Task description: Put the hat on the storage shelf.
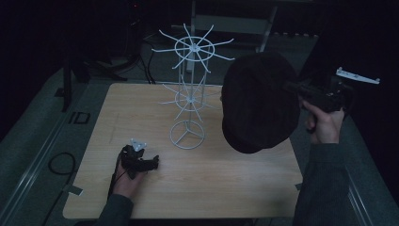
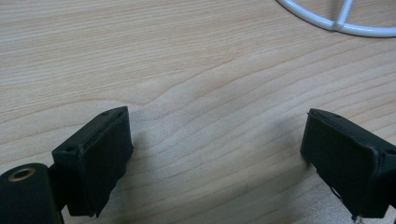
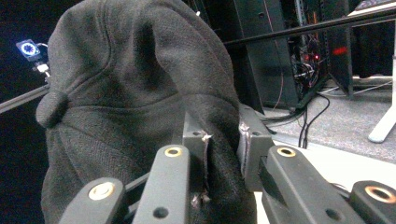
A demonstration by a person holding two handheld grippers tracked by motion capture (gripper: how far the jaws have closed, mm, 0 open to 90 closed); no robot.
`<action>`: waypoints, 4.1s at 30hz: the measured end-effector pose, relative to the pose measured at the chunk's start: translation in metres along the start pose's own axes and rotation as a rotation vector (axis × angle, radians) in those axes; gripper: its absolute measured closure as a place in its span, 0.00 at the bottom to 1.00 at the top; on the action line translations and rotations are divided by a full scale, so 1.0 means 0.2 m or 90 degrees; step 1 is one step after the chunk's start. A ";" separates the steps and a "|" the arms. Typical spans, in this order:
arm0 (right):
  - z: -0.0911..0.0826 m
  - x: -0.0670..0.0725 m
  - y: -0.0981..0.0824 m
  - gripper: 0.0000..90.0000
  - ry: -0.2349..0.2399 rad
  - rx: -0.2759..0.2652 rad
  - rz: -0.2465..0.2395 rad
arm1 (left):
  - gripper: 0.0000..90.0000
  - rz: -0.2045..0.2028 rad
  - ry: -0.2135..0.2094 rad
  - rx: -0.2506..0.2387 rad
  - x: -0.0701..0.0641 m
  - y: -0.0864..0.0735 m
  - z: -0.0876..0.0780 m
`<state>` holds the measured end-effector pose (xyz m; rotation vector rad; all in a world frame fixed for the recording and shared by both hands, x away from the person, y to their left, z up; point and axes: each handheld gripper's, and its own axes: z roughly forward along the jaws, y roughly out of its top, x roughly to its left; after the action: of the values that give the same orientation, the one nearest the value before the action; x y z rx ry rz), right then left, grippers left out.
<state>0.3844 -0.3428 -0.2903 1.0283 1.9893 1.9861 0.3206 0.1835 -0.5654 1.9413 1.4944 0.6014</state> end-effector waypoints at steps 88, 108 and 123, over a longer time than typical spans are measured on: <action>0.47 0.04 -0.01 0.59 -0.053 0.110 -0.055 | 0.10 -0.001 0.000 0.000 0.00 0.00 0.00; 0.41 0.03 -0.04 0.43 -0.095 0.119 -0.077 | 0.10 0.000 0.000 0.000 0.00 0.00 0.00; 0.37 -0.05 -0.18 0.75 -0.120 0.172 -0.047 | 0.10 -0.001 -0.001 0.000 0.00 0.00 0.00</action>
<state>0.4200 -0.2833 -0.3351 1.1310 2.1941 1.5497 0.3206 0.1832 -0.5654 1.9405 1.4947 0.6001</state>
